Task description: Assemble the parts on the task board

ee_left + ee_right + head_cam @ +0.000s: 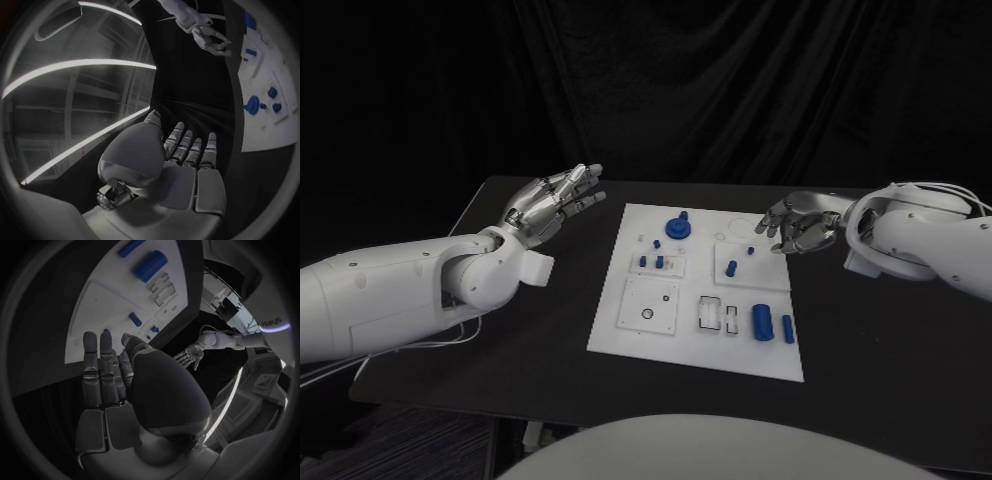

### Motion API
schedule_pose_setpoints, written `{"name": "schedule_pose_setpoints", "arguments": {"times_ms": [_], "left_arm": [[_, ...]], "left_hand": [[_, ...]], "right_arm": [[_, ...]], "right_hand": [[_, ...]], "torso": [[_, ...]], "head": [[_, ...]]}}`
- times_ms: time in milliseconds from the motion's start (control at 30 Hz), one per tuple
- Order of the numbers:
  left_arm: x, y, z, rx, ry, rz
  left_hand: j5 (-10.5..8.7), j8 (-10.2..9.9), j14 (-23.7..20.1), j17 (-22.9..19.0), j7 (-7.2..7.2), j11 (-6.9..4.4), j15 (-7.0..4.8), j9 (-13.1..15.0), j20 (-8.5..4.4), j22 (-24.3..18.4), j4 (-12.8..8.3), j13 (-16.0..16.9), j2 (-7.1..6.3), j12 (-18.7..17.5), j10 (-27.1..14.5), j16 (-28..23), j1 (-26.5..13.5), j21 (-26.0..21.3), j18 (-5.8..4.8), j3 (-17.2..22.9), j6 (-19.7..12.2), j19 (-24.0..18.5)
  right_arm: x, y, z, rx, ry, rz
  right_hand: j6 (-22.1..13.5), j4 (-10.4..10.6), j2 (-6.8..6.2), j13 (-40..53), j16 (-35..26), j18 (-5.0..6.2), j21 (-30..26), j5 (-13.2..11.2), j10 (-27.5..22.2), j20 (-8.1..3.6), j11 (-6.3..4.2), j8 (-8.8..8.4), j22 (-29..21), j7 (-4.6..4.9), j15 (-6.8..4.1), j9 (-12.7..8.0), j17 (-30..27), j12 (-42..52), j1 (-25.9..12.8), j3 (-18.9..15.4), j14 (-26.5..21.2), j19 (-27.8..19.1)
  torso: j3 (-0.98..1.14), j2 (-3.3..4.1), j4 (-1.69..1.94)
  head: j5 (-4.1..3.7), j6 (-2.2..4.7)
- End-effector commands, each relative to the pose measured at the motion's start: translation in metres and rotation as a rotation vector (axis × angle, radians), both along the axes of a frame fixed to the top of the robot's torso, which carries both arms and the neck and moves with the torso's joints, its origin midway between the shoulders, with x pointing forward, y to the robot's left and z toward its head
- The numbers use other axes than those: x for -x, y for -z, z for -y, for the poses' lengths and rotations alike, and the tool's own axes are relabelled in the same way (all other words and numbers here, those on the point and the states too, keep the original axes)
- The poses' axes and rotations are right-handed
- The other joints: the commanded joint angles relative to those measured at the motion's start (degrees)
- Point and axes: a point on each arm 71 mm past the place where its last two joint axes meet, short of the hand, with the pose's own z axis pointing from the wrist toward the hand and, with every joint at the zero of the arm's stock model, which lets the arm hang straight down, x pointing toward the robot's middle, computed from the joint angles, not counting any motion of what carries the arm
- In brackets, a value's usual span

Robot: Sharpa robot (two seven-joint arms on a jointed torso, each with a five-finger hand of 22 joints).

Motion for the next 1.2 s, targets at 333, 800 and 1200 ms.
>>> {"name": "schedule_pose_setpoints", "arguments": {"times_ms": [333,800,1200], "left_arm": [[0.007,-0.011,0.003,0.234,0.010,0.017],[0.005,-0.008,0.008,0.244,0.043,-0.005],[0.001,-0.006,0.013,0.252,0.068,-0.011]], "left_hand": [[4.90,0.16,1.01,0.34,0.11,0.06,2.28,-0.32,1.93,0.22,-2.56,0.03,1.88,1.20,-0.52,1.88,2.14,0.26,-0.10,-0.19,0.04,1.54],[6.85,0.39,2.06,0.57,0.28,0.55,3.91,-0.47,2.21,1.10,-5.89,0.12,2.32,2.14,-0.43,3.54,3.79,0.71,-1.48,1.07,0.36,3.85],[9.20,0.69,3.01,0.73,0.76,1.95,4.81,-0.49,2.21,1.78,-8.46,0.24,1.78,3.52,0.53,4.98,3.96,1.07,-2.56,2.19,1.07,5.95]], "right_arm": [[-0.003,0.025,0.003,0.133,-0.034,0.311],[0.001,0.030,0.008,0.158,-0.038,0.292],[0.007,0.033,0.006,0.142,-0.055,0.290]], "right_hand": [[-0.44,-1.97,0.09,0.54,4.73,1.03,1.17,1.47,-6.17,-0.64,-0.02,-0.77,1.37,0.19,-0.72,-0.66,2.75,1.63,-1.32,1.11,3.42,3.81],[1.83,-1.64,0.97,0.13,9.16,-0.18,9.75,0.98,-3.95,-0.52,-0.42,-0.88,2.89,0.69,-0.50,-0.65,5.12,3.30,-4.20,2.30,4.38,8.32],[5.32,-1.76,0.15,-1.64,10.20,-0.60,13.24,1.69,1.69,-0.45,-0.72,-1.86,3.49,1.13,-0.43,-0.42,5.55,1.97,-5.09,4.86,5.02,9.95]], "torso": [[-1.69,1.44,2.35],[-1.62,2.00,2.61],[-1.94,1.63,2.28]], "head": [[-3.17,0.00],[-4.87,0.00],[-4.56,0.00]]}}
